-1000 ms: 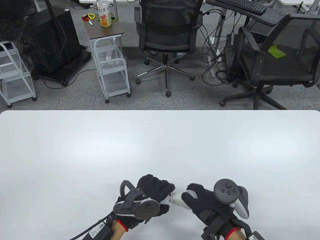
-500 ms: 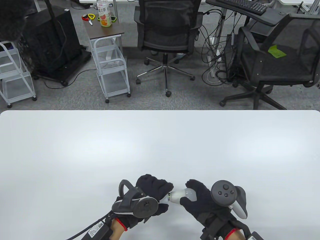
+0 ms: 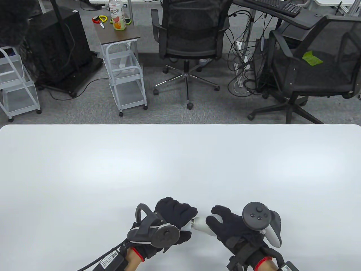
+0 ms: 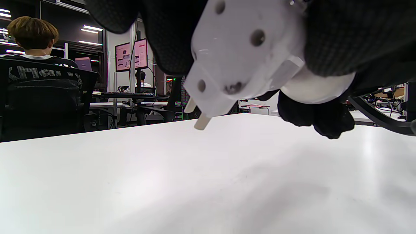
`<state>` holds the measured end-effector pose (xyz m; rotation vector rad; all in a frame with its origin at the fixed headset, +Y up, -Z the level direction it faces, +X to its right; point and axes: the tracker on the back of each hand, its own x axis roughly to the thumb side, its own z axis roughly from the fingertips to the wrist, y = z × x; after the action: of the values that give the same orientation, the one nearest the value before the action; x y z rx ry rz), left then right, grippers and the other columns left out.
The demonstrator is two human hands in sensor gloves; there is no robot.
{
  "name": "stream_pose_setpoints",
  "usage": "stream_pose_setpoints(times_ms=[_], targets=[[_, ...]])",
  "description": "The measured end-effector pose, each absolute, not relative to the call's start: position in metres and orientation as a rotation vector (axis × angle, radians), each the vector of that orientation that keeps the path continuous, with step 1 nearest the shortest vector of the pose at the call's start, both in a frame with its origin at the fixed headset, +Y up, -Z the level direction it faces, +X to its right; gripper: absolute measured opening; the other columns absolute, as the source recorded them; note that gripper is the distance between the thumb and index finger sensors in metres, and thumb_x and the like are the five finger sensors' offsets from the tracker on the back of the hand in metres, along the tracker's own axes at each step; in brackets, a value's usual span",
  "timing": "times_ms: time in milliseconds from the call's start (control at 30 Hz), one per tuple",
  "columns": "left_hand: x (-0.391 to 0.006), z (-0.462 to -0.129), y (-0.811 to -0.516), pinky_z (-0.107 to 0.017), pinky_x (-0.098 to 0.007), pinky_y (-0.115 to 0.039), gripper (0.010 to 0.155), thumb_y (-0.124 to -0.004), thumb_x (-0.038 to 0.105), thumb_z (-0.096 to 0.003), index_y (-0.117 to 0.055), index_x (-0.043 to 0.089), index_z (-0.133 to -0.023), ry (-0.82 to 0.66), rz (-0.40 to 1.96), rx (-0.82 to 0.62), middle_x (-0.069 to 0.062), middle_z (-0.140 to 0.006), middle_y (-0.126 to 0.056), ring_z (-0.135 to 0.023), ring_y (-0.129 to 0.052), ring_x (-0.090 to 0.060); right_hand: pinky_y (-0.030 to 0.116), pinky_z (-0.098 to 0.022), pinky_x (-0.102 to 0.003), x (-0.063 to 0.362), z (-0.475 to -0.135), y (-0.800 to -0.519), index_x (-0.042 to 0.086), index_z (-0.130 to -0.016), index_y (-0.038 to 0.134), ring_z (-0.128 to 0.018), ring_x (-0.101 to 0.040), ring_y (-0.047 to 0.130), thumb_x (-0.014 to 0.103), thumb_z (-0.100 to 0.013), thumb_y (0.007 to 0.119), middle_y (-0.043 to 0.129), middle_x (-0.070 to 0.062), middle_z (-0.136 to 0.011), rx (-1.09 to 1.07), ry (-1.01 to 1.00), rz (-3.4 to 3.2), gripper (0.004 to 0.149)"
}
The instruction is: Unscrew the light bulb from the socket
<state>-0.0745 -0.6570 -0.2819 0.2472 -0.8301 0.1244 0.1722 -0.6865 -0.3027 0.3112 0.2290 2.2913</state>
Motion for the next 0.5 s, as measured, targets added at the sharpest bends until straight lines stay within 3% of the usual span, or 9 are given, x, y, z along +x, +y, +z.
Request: stream_pose_setpoints(times_ms=[500], targets=[[-0.0782, -0.2860, -0.6579, -0.069, -0.067, -0.064, 0.076, -0.101, 0.048, -0.0346, -0.083, 0.011, -0.099, -0.809, 0.138, 0.212, -0.016, -0.098, -0.091, -0.081, -0.097, -0.042, 0.076, -0.054, -0.058, 0.1617, -0.2993, -0.6825, 0.005, -0.097, 0.044, -0.071, -0.032, 0.090, 0.058, -0.045, 0.076, 0.070, -0.022, -0.094, 0.412, 0.224, 2.294, 0.081]])
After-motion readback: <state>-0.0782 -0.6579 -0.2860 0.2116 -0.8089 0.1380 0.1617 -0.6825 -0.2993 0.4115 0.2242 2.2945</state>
